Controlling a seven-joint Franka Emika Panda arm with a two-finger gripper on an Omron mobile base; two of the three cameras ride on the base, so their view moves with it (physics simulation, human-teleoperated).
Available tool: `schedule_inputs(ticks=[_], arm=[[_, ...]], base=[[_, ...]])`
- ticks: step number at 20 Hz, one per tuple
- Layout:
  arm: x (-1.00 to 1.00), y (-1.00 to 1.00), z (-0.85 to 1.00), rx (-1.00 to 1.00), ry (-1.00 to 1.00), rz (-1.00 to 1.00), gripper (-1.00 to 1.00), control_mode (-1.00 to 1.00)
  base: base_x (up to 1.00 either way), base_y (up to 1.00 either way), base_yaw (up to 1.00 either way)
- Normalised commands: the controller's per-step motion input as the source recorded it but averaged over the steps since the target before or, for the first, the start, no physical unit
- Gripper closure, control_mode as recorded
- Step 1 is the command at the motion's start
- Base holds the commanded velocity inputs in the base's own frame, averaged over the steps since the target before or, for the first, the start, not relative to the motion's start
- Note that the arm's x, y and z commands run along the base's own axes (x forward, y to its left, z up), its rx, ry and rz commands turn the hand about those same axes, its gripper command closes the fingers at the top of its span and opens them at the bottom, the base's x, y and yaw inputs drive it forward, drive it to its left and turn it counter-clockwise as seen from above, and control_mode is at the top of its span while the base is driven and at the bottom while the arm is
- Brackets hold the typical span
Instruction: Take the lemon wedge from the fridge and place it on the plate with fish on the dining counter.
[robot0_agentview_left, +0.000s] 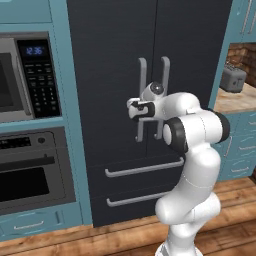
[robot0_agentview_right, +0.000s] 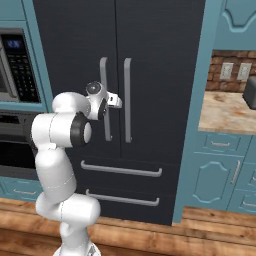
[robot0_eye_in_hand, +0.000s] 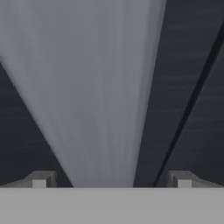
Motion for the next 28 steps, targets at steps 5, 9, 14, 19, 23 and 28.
schedule_inputs(ticks=[5, 9, 14, 19, 23, 28], arm=[[0.47, 0.0, -0.26, 0.0, -0.01, 0.0, 1.0, -1.0], [0.04, 0.0, -0.03, 0.0, -0.01, 0.0, 1.0, -1.0], [-0.02, 0.0, 0.03, 0.0, 0.0, 0.0, 1.0, -1.0], [-0.66, 0.23, 0.51, 0.0, -0.11, 0.0, 1.0, -1.0], [-0.99, 0.46, 0.73, 0.0, -0.1, 0.0, 1.0, -1.0], [-0.83, 0.63, 0.76, 0.0, -0.01, -0.02, 1.0, -1.0]], base=[[0.0, 0.0, 0.0], [0.0, 0.0, 0.0], [0.0, 0.0, 0.0], [0.0, 0.0, 0.0], [0.0, 0.0, 0.0], [0.0, 0.0, 0.0]])
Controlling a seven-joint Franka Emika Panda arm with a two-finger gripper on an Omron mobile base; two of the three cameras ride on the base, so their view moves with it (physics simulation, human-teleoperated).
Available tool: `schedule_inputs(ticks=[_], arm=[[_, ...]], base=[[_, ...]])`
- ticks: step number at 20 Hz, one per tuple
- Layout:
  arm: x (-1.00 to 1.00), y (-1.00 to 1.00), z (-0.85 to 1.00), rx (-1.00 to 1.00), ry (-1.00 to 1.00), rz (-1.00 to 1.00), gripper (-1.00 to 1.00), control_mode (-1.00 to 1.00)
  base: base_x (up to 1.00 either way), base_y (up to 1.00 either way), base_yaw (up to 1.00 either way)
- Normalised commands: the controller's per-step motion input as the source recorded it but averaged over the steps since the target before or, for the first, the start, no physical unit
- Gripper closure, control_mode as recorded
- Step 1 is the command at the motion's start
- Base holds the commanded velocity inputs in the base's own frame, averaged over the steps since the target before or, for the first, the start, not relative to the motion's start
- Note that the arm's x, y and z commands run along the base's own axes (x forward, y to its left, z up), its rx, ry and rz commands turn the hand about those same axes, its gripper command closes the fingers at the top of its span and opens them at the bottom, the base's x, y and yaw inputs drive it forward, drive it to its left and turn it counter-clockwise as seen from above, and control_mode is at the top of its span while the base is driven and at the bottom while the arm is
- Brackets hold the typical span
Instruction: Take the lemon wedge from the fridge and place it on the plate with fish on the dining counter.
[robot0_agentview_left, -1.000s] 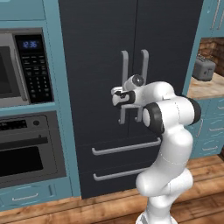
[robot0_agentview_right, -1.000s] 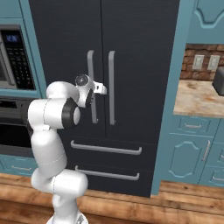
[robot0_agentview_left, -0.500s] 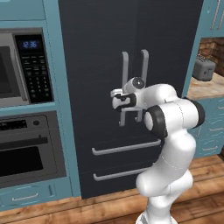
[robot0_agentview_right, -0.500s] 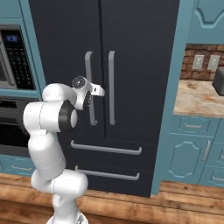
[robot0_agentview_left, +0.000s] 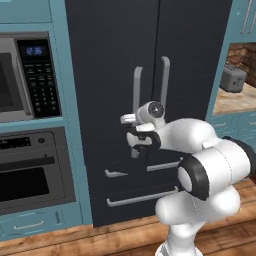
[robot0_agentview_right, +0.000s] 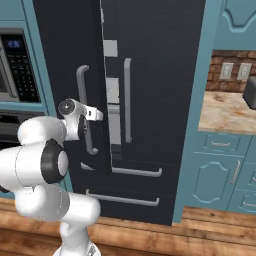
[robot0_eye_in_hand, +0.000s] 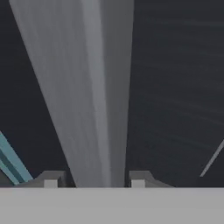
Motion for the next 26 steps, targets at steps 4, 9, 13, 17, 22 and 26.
schedule_inputs(ticks=[4, 9, 13, 17, 22, 26], arm=[[-0.82, 0.67, 0.83, -0.03, 0.0, -0.1, 1.0, -1.0], [-0.85, 0.65, 0.8, -0.04, -0.01, -0.1, -1.0, -1.0], [-1.0, 0.1, 0.59, 0.0, -0.14, -0.11, -1.0, -1.0], [-1.0, -0.51, 0.58, 0.11, -0.06, -0.19, -1.0, -1.0], [-0.51, -1.0, 0.75, 0.23, 0.0, -0.05, -1.0, -1.0], [0.48, -0.85, 0.18, 0.24, 0.19, 0.19, -1.0, -1.0]], base=[[0.0, 0.0, 0.0], [0.0, 0.0, 0.0], [0.0, 0.0, 0.0], [0.0, 0.0, 0.0], [0.0, 0.0, 0.0], [0.0, 0.0, 0.0]])
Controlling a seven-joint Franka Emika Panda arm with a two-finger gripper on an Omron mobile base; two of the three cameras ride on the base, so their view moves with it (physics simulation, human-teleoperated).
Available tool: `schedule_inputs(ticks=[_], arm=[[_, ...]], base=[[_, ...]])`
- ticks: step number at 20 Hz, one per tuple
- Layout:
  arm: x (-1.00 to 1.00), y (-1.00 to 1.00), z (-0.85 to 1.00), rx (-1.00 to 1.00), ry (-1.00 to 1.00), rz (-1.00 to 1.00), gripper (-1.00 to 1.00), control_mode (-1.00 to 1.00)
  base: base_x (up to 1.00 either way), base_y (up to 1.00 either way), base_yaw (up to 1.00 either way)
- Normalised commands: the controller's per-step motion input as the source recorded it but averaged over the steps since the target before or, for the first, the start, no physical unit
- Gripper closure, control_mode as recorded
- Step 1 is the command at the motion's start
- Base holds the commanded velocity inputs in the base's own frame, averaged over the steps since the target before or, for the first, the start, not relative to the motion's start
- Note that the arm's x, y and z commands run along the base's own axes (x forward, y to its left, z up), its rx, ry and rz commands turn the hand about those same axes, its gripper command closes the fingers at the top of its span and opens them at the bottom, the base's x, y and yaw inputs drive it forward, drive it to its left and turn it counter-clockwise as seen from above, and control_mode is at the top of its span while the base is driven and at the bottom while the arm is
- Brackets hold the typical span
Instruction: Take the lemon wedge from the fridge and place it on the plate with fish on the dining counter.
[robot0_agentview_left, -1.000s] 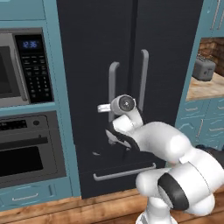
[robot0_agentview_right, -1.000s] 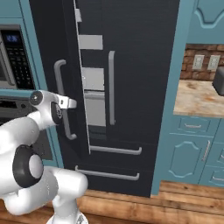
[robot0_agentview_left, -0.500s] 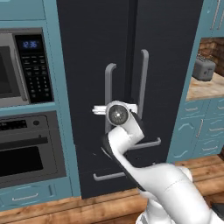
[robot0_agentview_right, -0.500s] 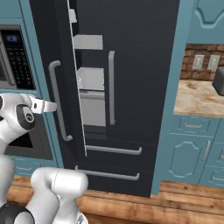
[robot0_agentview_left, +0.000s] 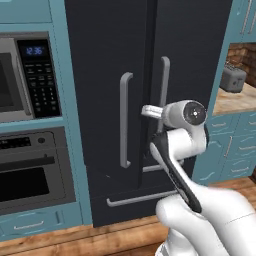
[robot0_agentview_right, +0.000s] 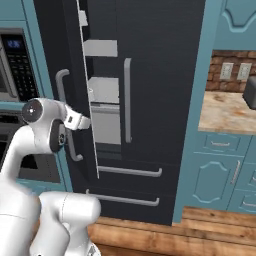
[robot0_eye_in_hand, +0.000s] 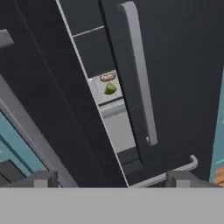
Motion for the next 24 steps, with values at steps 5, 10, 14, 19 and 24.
schedule_inputs(ticks=[5, 10, 14, 19, 24], arm=[[0.44, -0.83, 0.0, 0.28, 0.25, 0.26, -1.0, -1.0], [0.19, -0.33, 0.02, 0.17, 0.13, 0.14, -1.0, -1.0], [0.27, -0.03, 0.0, 0.03, 0.02, 0.02, -1.0, -1.0], [0.87, 0.0, -0.03, 0.06, 0.07, 0.09, -1.0, -1.0], [0.91, 0.0, -0.01, 0.04, 0.07, 0.11, -1.0, -1.0]], base=[[0.0, 0.0, 0.0], [0.0, 0.0, 0.0], [0.0, 0.0, 0.0], [0.0, 0.0, 0.0], [0.0, 0.0, 0.0]])
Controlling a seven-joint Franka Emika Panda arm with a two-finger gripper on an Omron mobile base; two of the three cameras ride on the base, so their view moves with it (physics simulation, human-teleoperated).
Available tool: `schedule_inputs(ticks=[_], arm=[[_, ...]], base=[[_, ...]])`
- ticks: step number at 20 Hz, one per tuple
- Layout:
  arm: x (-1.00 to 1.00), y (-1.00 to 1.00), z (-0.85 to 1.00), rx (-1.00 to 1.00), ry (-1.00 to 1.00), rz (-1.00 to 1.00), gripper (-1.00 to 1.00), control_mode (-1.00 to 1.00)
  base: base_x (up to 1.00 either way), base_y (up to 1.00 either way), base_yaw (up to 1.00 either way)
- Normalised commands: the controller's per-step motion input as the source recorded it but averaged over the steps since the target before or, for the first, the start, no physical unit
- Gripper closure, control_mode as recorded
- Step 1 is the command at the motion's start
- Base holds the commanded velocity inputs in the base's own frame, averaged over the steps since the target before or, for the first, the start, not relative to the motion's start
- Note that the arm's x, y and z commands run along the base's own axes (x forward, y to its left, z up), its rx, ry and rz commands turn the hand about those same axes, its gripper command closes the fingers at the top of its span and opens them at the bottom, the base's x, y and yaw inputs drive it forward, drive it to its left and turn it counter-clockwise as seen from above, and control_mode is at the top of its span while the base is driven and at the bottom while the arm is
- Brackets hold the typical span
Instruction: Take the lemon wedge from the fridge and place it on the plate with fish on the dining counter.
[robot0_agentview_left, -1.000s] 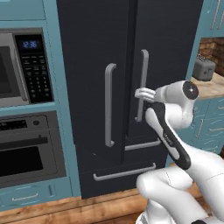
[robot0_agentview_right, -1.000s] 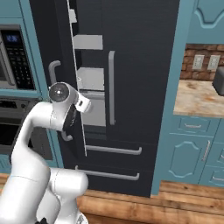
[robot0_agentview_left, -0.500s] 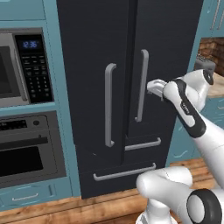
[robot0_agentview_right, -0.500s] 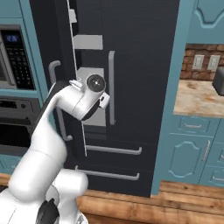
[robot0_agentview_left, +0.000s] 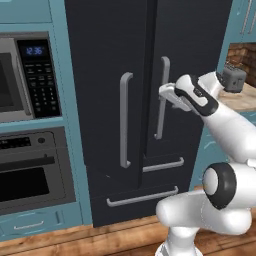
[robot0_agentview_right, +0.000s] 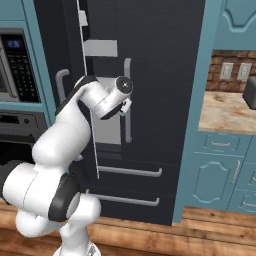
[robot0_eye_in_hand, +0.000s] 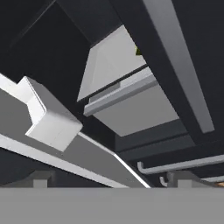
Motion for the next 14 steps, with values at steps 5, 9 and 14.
schedule_inputs(ticks=[5, 9, 14], arm=[[0.85, 0.1, -0.07, 0.0, 0.05, 0.09, -1.0, -1.0], [0.62, 0.28, -0.16, 0.0, 0.02, 0.07, -1.0, -1.0], [0.31, 0.66, -0.14, 0.0, 0.0, 0.05, -1.0, -1.0]], base=[[0.0, 0.0, 0.0], [0.0, 0.0, 0.0], [0.0, 0.0, 0.0]])
